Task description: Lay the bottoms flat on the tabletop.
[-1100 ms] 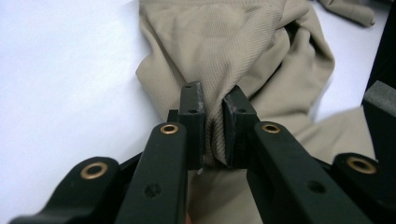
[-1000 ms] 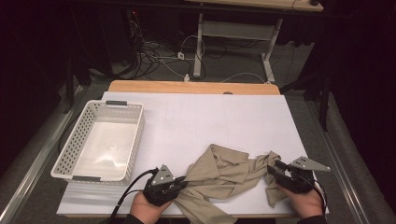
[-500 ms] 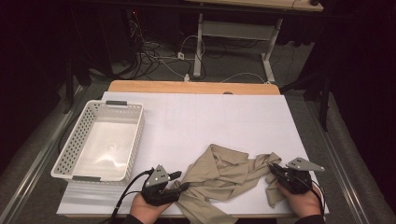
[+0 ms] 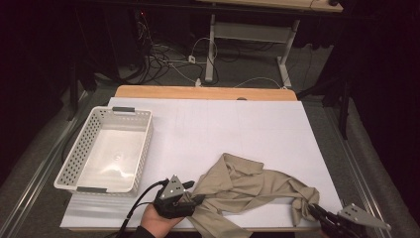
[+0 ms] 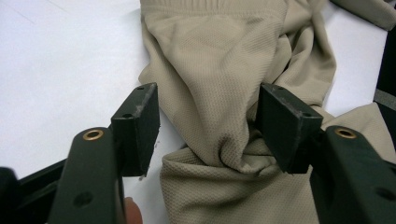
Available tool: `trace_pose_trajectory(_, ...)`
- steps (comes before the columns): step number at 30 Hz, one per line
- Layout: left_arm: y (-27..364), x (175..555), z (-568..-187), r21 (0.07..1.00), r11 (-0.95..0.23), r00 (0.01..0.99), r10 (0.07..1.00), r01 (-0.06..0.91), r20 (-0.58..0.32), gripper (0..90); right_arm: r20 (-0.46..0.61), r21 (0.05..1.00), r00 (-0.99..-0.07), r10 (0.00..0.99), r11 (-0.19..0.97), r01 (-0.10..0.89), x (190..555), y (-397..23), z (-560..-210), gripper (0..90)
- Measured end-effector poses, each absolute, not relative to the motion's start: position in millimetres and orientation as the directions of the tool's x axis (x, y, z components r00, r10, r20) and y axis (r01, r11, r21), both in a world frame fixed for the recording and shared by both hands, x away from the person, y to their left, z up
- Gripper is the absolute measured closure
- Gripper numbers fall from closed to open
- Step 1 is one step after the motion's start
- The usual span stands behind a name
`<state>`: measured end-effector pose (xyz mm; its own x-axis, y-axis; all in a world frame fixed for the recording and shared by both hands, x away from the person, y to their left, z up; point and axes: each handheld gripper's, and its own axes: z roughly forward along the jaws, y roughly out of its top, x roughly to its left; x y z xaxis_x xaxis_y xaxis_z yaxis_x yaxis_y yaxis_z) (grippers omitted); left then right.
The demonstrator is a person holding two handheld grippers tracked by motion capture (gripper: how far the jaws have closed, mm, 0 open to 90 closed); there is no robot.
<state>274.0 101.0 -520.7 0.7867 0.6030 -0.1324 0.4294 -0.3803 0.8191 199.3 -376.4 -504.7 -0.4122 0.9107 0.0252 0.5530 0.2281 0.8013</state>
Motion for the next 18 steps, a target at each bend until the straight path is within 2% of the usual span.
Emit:
trace_pose_trajectory(2,100.6,274.8,-520.9,0.815,-0.383,0.786,0.604,0.434,-0.135,38.1,0.052,0.804,-0.409,0.911,0.205,0.559,190.5,-380.8,-506.7,81.9)
trace_pose_trajectory(6,100.1,276.3,-521.2,0.808,-0.387,0.785,0.603,0.445,-0.144,38.1,0.053,0.84,-0.423,0.905,0.189,0.508,189.9,-368.7,-495.0,64.8)
trace_pose_trajectory(10,99.8,276.1,-521.3,0.807,-0.389,0.785,0.604,0.443,-0.14,38.1,-0.007,0.873,-0.472,0.881,0.236,0.427,204.1,-338.3,-476.9,62.1)
trace_pose_trajectory(14,99.8,275.8,-521.3,0.808,-0.392,0.787,0.602,0.441,-0.137,38.2,0.022,0.869,-0.549,0.836,0.255,0.424,228.2,-303.4,-478.0,59.6)
trace_pose_trajectory(15,99.8,275.8,-521.3,0.808,-0.393,0.788,0.6,0.439,-0.137,38.4,0.021,0.862,-0.565,0.825,0.271,0.428,235.0,-294.0,-480.6,56.9)
trace_pose_trajectory(18,99.7,275.5,-521.3,0.809,-0.394,0.79,0.598,0.437,-0.136,40.0,0.048,0.824,-0.574,0.818,0.293,0.486,259.3,-267.8,-491.1,41.0)
